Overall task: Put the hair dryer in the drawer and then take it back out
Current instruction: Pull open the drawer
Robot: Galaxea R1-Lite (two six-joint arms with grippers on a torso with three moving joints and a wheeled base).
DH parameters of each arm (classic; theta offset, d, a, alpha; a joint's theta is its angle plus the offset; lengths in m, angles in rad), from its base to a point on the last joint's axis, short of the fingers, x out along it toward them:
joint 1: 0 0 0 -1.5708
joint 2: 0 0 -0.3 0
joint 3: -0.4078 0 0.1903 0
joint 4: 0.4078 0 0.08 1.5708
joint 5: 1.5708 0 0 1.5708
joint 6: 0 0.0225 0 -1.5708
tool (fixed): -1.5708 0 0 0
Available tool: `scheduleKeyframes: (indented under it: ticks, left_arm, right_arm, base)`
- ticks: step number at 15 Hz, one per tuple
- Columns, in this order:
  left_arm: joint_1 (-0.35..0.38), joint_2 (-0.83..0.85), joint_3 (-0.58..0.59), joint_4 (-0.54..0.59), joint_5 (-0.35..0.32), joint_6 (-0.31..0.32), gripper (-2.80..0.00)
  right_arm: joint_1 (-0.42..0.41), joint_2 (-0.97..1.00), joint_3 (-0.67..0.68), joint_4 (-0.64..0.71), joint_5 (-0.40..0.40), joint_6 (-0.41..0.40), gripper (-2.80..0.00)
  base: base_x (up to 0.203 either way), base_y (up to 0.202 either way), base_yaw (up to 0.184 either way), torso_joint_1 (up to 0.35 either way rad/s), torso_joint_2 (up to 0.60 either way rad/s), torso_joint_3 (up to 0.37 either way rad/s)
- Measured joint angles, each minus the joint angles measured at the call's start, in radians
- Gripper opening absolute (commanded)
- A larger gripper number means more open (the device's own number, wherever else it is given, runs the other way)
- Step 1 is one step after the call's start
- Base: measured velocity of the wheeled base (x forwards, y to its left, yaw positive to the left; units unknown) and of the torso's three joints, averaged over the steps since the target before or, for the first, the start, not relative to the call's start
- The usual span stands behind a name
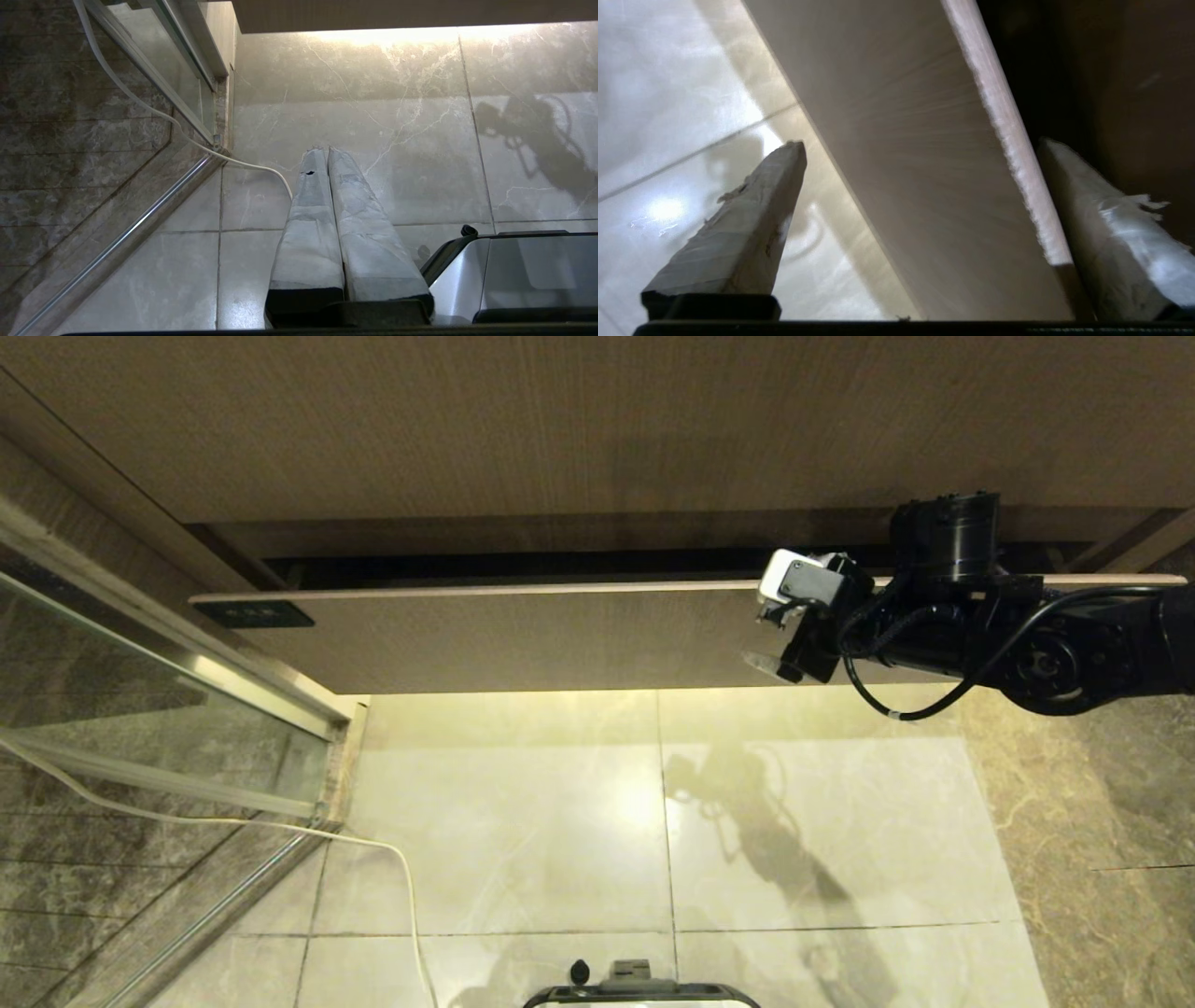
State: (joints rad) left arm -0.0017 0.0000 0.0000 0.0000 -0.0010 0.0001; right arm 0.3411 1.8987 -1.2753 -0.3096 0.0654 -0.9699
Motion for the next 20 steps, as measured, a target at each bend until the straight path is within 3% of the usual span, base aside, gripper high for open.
scheduleKeyframes:
  ticks: [6,15,20]
  left_arm:
    - [0.000,0.000,0.000,0.000,-0.001,0.000,-2.80]
    - [0.000,0.000,0.000,0.000,0.000,0.000,-2.80]
    - [0.000,0.000,0.000,0.000,-0.001,0.000,-2.80]
  right_arm:
    - [-0.001,-0.048,0.064,-0.023,-0.025,0.011,0.00]
    - [-0.088,-0.460,0.438,0.016,-0.023,0.023,0.00]
    - [-0.203,-0.721,0.552,0.321,0.043,0.132,0.00]
  base:
    - [0.000,0.000,0.000,0.000,0.00,0.000]
    - [0.000,0.000,0.000,0.000,0.00,0.000]
    - [0.000,0.000,0.000,0.000,0.00,0.000]
